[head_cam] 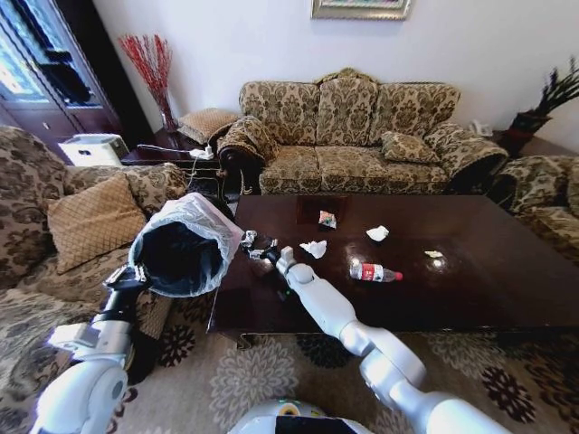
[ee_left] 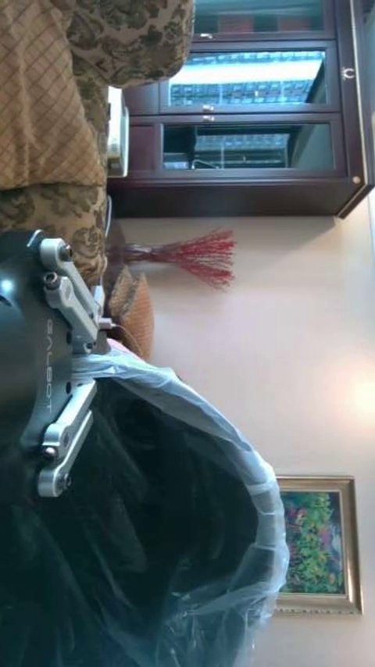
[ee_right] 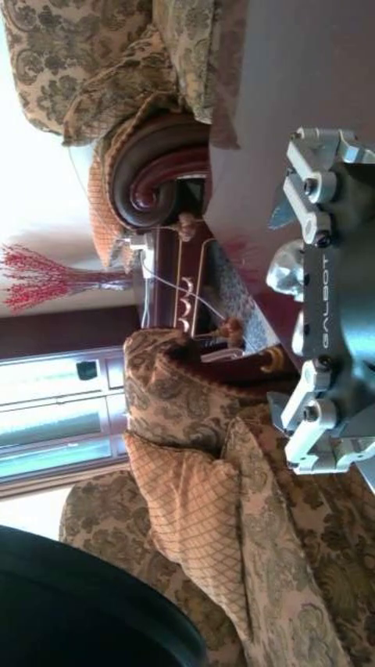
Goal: Move to the front of the table and place the trash on the table into the trash bin.
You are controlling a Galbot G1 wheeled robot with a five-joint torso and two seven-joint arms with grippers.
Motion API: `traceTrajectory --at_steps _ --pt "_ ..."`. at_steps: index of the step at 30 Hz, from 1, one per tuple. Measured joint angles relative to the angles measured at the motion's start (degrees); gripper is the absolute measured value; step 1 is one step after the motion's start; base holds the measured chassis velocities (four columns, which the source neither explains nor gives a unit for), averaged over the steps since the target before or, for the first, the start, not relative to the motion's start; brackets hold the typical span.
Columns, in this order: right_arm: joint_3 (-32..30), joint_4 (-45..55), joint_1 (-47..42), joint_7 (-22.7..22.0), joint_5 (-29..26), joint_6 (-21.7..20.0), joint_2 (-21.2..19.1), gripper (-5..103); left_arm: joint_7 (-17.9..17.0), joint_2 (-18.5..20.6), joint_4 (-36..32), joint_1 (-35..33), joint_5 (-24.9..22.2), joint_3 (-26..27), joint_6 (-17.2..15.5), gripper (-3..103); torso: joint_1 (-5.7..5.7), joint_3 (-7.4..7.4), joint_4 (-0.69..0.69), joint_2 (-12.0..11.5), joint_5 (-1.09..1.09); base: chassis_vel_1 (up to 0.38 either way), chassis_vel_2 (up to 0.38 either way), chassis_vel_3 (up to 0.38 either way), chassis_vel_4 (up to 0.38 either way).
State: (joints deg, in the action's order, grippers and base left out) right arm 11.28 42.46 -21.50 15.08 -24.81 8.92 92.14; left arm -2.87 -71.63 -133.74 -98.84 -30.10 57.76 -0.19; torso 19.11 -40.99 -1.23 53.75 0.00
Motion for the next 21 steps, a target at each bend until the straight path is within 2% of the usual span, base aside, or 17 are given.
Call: traceTrajectory --at_steps 8,12,21 --pt "-0.26 0.01 -1.46 0.4 0.74 2.62 0.0 100 0.11 0.08 0.57 0.36 -0.01 -0.33 -0.13 0 0.03 -0.02 0.03 -0.01 -0.01 0.0 0.0 0.0 0.0" --pt "-0.99 0.34 -2.14 2.08 0.8 2.27 0.01 100 0.18 -0.02 0.69 0.38 0.08 -0.6 -0.12 0 0.0 -0.01 0.0 0.0 0.0 0.0 0.0 0.0 0.0" --pt "-0.32 0.75 -2.73 2.03 2.06 1.74 0.0 100 0.42 -0.14 0.45 0.19 0.14 -0.6 0.05 0 0.0 -0.01 0.02 0.0 0.0 -0.022 0.024 0.013 -0.026"
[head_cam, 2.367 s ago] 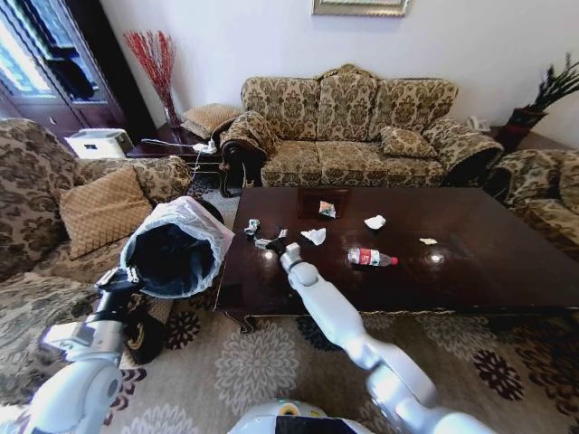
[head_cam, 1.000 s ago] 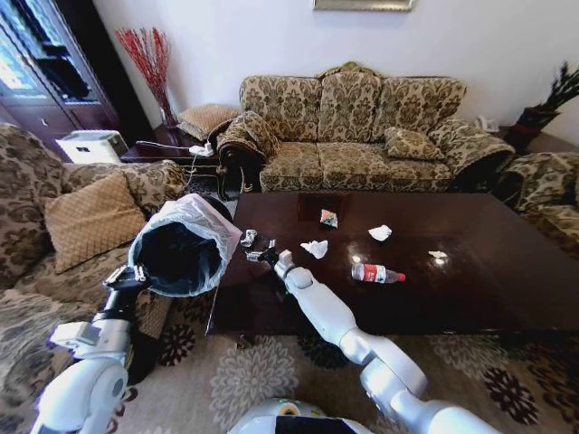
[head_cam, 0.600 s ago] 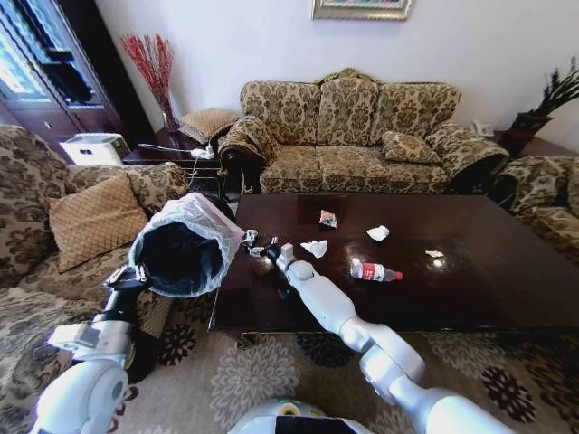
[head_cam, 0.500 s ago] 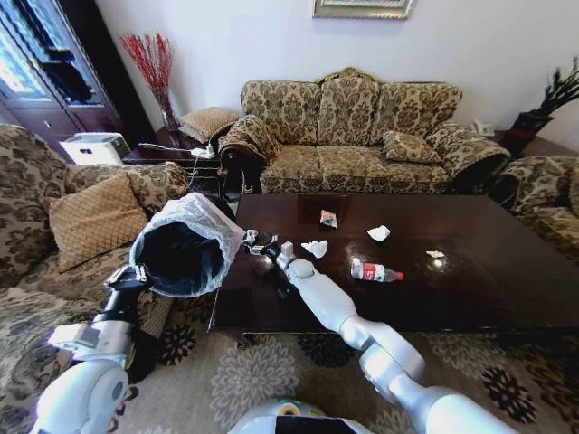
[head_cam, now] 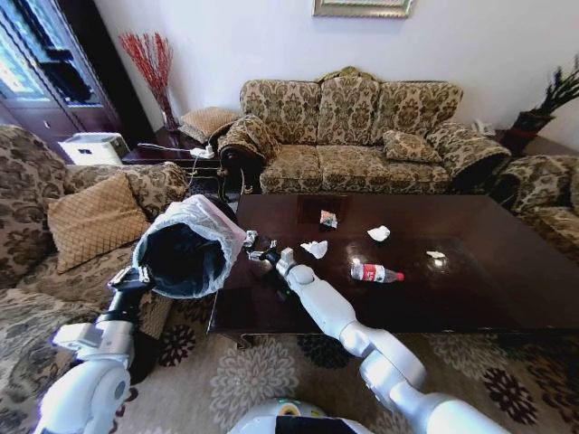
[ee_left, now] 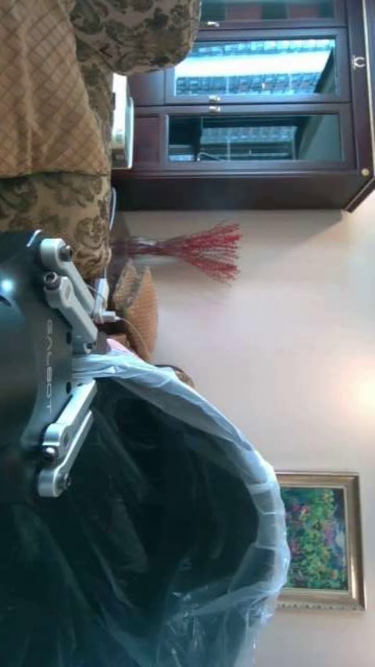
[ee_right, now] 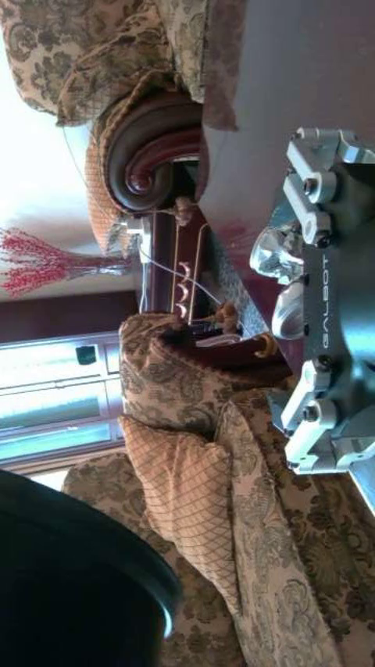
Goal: Move to the front of the table and place the trash on the table into the trash bin.
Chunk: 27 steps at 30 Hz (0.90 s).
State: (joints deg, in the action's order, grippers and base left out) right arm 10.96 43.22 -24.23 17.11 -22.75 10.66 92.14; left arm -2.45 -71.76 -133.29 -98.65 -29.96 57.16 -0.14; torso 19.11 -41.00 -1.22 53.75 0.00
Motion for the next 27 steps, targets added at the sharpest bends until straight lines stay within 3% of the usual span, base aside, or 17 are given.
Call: traceTrajectory --at_steps 16,27 --pt "0.9 0.25 -0.7 0.09 2.14 0.67 0.0 100 0.5 -0.12 -0.02 0.15 0.01 -0.26 0.05 0 0.01 0.0 -0.01 -0.02 -0.01 -0.038 0.086 0.037 -0.09" --pt "1.19 -0.14 -0.92 -1.68 1.79 0.47 0.01 100 0.65 0.2 -0.11 -0.03 -0.07 -0.47 0.09 0 0.02 0.0 -0.02 -0.01 0.01 0.063 0.05 -0.071 -0.044"
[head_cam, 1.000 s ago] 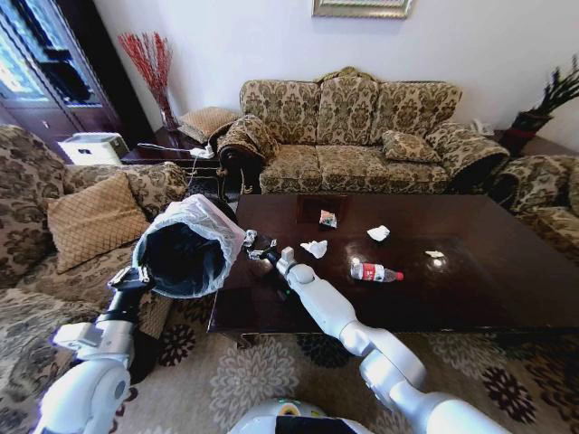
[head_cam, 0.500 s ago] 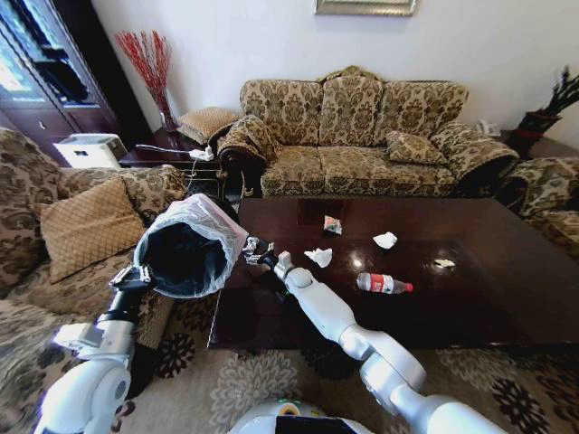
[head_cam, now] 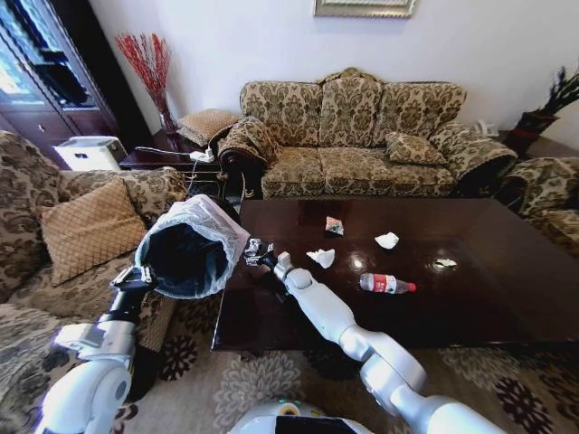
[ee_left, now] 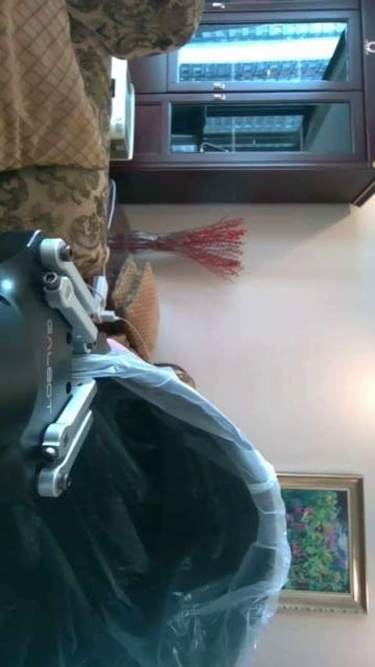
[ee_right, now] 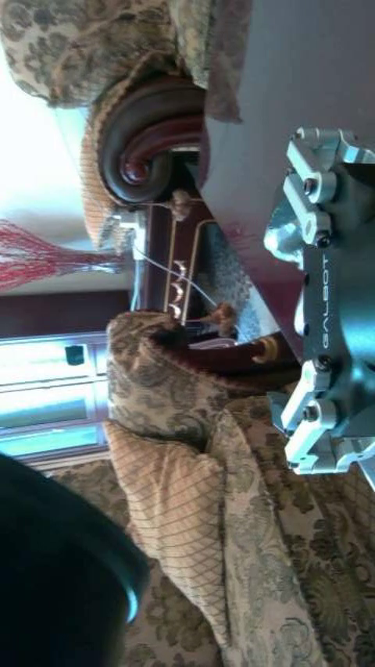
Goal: Move to the front of the table and place the trash on the table into the trash bin.
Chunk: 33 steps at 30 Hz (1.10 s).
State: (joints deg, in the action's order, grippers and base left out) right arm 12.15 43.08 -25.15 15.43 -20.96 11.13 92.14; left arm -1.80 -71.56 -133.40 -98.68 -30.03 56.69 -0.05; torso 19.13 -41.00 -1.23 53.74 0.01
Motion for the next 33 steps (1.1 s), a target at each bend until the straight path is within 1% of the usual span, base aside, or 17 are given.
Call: traceTrajectory --at_steps 4,5,6,8,11,12,14,15,17,18,21,23,26,27,29,30,33 --pt "-0.19 -0.8 0.0 0.02 0.05 -0.38 0.01 100 -0.03 0.0 -0.08 -0.23 -0.01 -0.09 -0.01 0 0.01 -0.01 -0.01 0.0 0.01 0.019 0.04 -0.016 -0.036" --pt "-0.39 -0.96 -0.04 0.23 0.14 -0.64 0.01 102 -0.01 -0.06 -0.19 -0.32 -0.01 -0.11 -0.01 0 0.01 -0.01 0.0 0.0 0.01 0.0 0.0 0.0 0.0" --pt "-0.39 -0.96 -0.04 0.23 0.14 -0.64 0.01 102 -0.01 -0.06 -0.19 -0.32 -0.01 -0.11 -0.01 0 0.01 -0.01 0.0 0.0 0.01 0.0 0.0 0.0 0.0" --pt "-0.69 -1.43 -0.16 0.79 0.27 -0.85 -0.01 95 0.05 -0.15 -0.4 -0.51 -0.01 -0.12 -0.01 0 0.0 -0.01 0.02 0.0 -0.04 0.0 0.0 0.0 0.0" --pt "-0.83 -1.77 -0.17 0.9 0.28 -1.0 -0.01 91 0.12 -0.17 -0.41 -0.6 -0.01 -0.12 0.0 0 -0.01 0.0 0.03 0.0 -0.04 0.0 0.0 0.0 0.0" --pt "-0.88 -2.03 -0.16 0.93 0.27 -1.06 -0.02 88 0.16 -0.2 -0.41 -0.62 -0.01 -0.12 0.0 0 -0.01 0.0 0.04 0.0 -0.03 0.0 0.0 0.0 0.0" --pt "-0.98 -2.39 -0.15 1.02 0.3 -1.09 -0.02 80 0.18 -0.37 -0.49 -0.68 -0.01 -0.12 0.0 0 -0.01 0.0 0.01 0.0 -0.02 0.0 0.0 0.0 0.0" --pt "-0.98 -2.39 -0.15 1.02 0.3 -1.09 -0.02 80 0.18 -0.37 -0.49 -0.68 -0.01 -0.12 0.0 0 -0.01 0.0 0.01 0.0 -0.02 0.0 0.0 0.0 0.0" --pt "-1.03 -2.6 -0.29 1.03 0.31 -1.09 -0.01 72 0.23 -0.49 -0.53 -0.83 -0.02 -0.12 0.02 0 -0.01 0.0 0.0 0.0 -0.01 0.0 0.0 0.0 0.0" --pt "-1.03 -2.6 -0.29 1.03 0.31 -1.09 -0.01 72 0.23 -0.49 -0.53 -0.83 -0.02 -0.12 0.02 0 -0.01 0.0 0.0 0.0 -0.01 0.0 0.0 0.0 0.0" --pt "-1.2 -3.3 -0.26 1.06 0.34 -0.91 -0.01 60 0.33 -0.53 -0.53 -0.82 -0.01 -0.12 0.12 0 -0.01 0.0 0.01 0.0 -0.01 0.0 0.0 0.0 0.0" --pt "-1.29 -3.41 -0.22 1.16 0.34 -0.9 -0.01 60 0.36 -0.54 -0.53 -0.8 -0.01 -0.12 0.13 0 -0.01 0.0 0.01 0.0 -0.02 0.0 0.0 0.0 0.0" --pt "-1.54 -3.42 -0.15 1.34 0.37 -0.74 -0.01 48 0.39 -0.52 -0.53 -0.8 -0.02 -0.12 0.13 0 -0.01 0.0 0.01 0.0 -0.02 0.0 0.0 0.0 0.0" --pt "-1.54 -3.42 -0.15 1.34 0.37 -0.74 -0.01 48 0.39 -0.52 -0.53 -0.8 -0.02 -0.12 0.13 0 -0.01 0.0 0.01 0.0 -0.02 0.0 0.0 0.0 0.0" --pt "-1.78 -3.43 -0.14 1.43 0.39 -0.58 -0.01 39 0.4 -0.49 -0.53 -0.77 -0.02 -0.12 0.14 0 -0.01 0.0 0.01 0.0 -0.01 0.0 0.0 0.0 0.0" --pt "-1.78 -3.43 -0.14 1.43 0.39 -0.58 -0.01 39 0.4 -0.49 -0.53 -0.77 -0.02 -0.12 0.14 0 -0.01 0.0 0.01 0.0 -0.01 0.0 0.0 0.0 0.0" --pt "-3.01 -3.39 -0.36 1.62 0.48 -0.25 -0.01 28 0.39 -0.18 -0.59 -0.89 -0.1 -0.02 0.09 0 -0.01 0.0 0.01 0.0 -0.01 0.0 0.0 0.0 0.0"
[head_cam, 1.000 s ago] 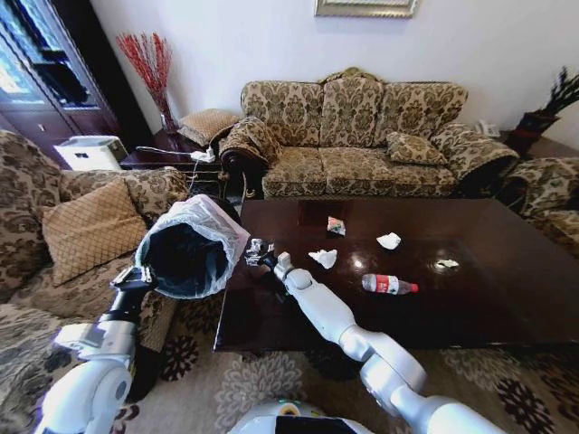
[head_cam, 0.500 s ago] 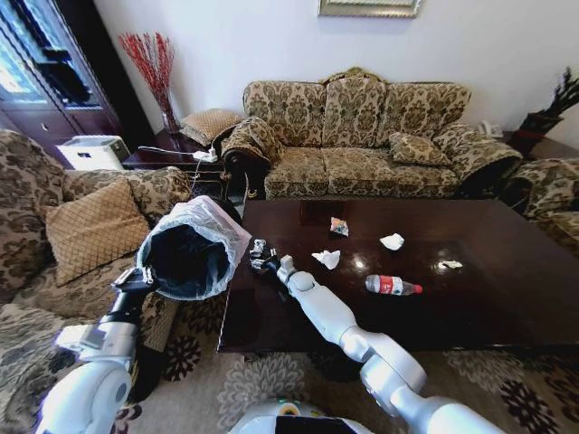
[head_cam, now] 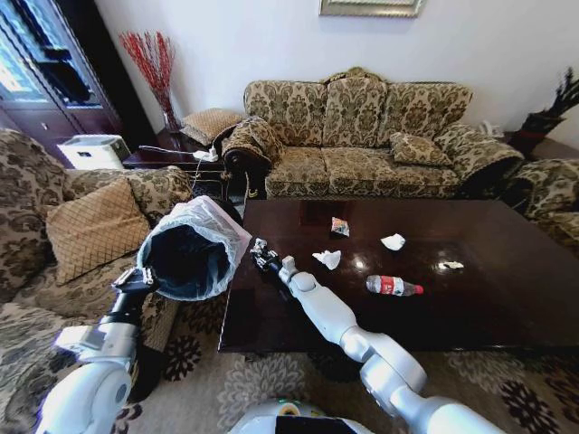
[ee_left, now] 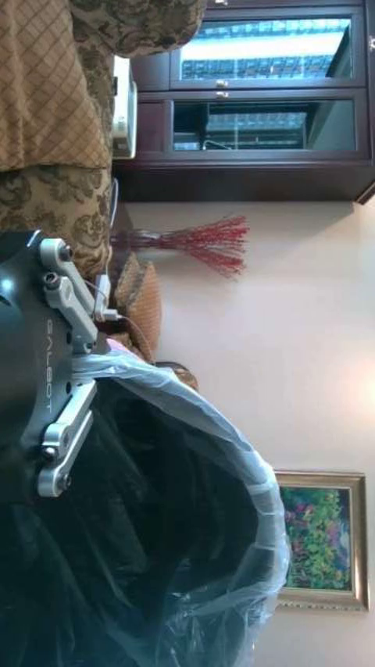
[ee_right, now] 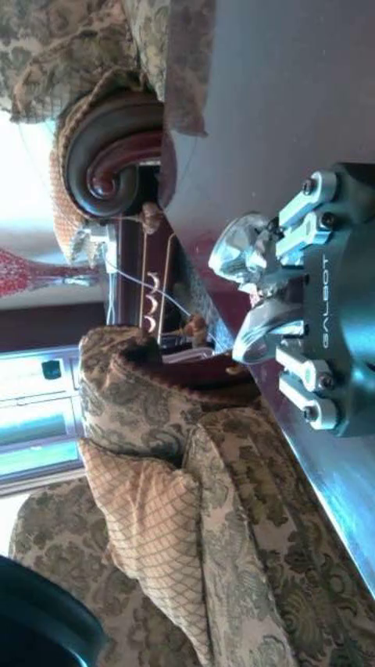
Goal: Move to the front of the table and place the trash on the table into the trash bin.
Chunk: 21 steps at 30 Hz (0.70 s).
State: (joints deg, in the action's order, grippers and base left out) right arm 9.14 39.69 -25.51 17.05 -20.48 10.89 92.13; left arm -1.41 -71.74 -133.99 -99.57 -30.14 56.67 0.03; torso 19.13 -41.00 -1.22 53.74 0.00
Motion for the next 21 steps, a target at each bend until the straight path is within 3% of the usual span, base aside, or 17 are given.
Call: traceTrajectory --at_steps 2,7,12,14,16,18,21 --pt "-0.24 0.15 -0.06 0.01 0.0 0.04 0.0 28 -0.02 0.16 -0.03 -0.02 -0.07 0.05 -0.1 0 0.0 0.0 0.0 0.0 0.0 0.0 0.0 0.0 0.0" --pt "-0.73 5.38 -1.41 -0.53 -1.58 -0.13 0.0 14 -1.29 1.37 -0.42 -0.05 -1.44 0.71 -1.51 0 0.0 0.0 0.0 0.0 0.0 0.0 0.0 0.0 0.0" --pt "-1.12 14.38 -3.22 -1.86 -5.04 -0.94 -0.53 10 -1.65 2.48 0.16 0.56 -2.32 1.42 0.3 0 0.0 0.0 -0.05 0.0 -0.01 0.0 0.0 0.0 0.0" --pt "-2.13 22.06 -4.76 -3.09 -7.2 -1.93 -4.29 10 -1.67 2.92 0.07 1.07 -2.49 1.45 0.34 0 0.0 0.01 -0.03 0.0 0.02 0.0 0.0 0.0 0.0" --pt "-4.25 29.76 -6.45 -4.09 -8.62 -3.05 -8.1 10 -1.55 3.77 -0.65 1.18 -2.68 0.95 -1.8 0 0.0 0.0 0.01 0.0 0.0 0.0 0.0 0.0 0.0" --pt "-5.12 32.22 -6.94 -4.46 -9.09 -3.41 -9.25 10 -1.49 4.08 -0.8 1.17 -2.71 0.78 -2.48 0 0.0 0.0 0.03 0.0 0.0 0.0 0.0 0.0 0.0" --pt "-10.55 47.22 -10.11 -6.49 -13.67 -5.93 -16.54 10 -1.42 8.27 -1.13 0.64 -4.34 -0.43 -7.13 0 0.0 0.0 0.02 0.0 -0.03 0.0 0.0 0.0 0.0"
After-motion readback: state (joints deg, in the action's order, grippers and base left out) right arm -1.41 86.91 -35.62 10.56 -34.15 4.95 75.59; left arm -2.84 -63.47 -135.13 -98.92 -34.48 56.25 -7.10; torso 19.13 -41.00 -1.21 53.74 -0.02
